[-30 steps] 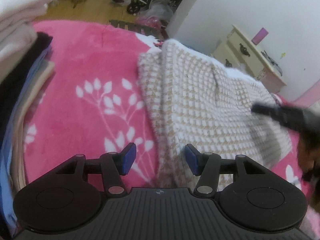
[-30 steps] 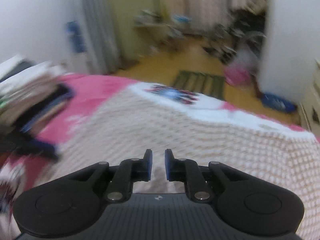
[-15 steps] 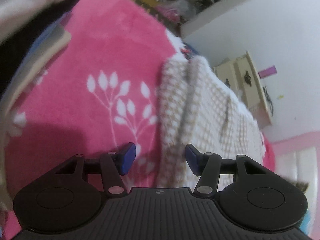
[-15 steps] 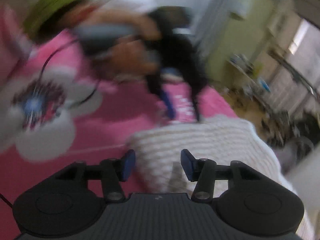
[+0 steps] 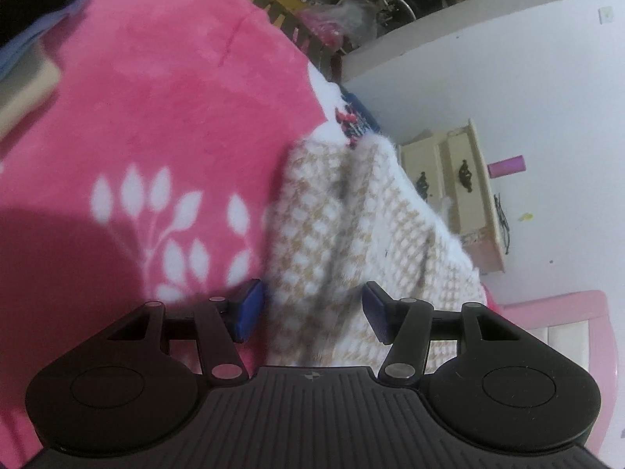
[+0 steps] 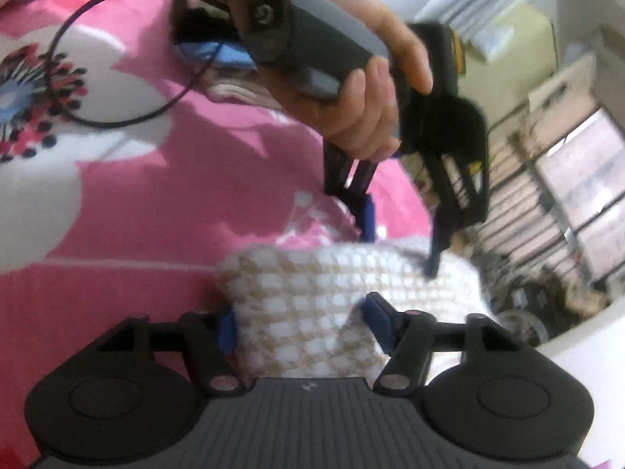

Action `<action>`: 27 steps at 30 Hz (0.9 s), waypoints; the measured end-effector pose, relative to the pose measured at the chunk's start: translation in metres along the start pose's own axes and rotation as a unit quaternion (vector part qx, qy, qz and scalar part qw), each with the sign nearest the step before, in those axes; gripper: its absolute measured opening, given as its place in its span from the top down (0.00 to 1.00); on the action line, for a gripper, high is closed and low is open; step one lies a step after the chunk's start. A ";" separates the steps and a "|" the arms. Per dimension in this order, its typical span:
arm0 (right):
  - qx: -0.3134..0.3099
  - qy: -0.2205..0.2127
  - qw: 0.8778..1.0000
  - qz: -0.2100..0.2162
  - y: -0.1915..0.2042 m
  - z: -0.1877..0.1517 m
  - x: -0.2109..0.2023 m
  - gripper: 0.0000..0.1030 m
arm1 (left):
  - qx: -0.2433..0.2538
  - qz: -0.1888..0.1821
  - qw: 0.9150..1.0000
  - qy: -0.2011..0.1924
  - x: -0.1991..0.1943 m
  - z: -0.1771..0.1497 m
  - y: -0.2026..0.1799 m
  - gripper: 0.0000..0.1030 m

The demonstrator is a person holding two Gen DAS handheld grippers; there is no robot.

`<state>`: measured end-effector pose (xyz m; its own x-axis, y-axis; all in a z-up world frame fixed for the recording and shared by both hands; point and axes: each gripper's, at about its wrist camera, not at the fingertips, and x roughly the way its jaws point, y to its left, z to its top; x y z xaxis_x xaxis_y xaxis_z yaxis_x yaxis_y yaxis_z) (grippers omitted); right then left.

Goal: Fold clothes

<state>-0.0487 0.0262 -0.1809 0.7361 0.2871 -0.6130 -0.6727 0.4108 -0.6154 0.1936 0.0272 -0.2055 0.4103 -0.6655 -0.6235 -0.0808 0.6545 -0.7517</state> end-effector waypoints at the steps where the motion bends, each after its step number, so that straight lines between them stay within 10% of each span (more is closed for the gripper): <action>1: -0.006 -0.001 1.000 0.000 0.001 0.000 0.001 0.43 | 0.001 0.001 1.000 -0.001 0.002 0.002 -0.001 0.46; 12: 0.031 -0.010 0.999 0.001 -0.012 0.000 -0.015 0.81 | -0.013 0.035 0.997 -0.069 0.028 0.013 -0.021 0.63; 17: 0.073 -0.027 0.997 -0.010 -0.029 0.001 -0.033 0.86 | -0.021 0.048 0.995 -0.079 0.022 0.014 -0.034 0.81; 27: 0.198 -0.107 0.970 -0.092 -0.093 -0.009 -0.114 0.89 | 0.048 0.033 0.991 -0.119 -0.003 0.010 -0.153 0.84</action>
<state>-0.0707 -0.0525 -0.0584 0.8684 0.3327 -0.3677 -0.4778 0.7599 -0.4407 0.2135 -0.0675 -0.0860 0.6108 -0.5243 -0.5933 -0.0318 0.7324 -0.6801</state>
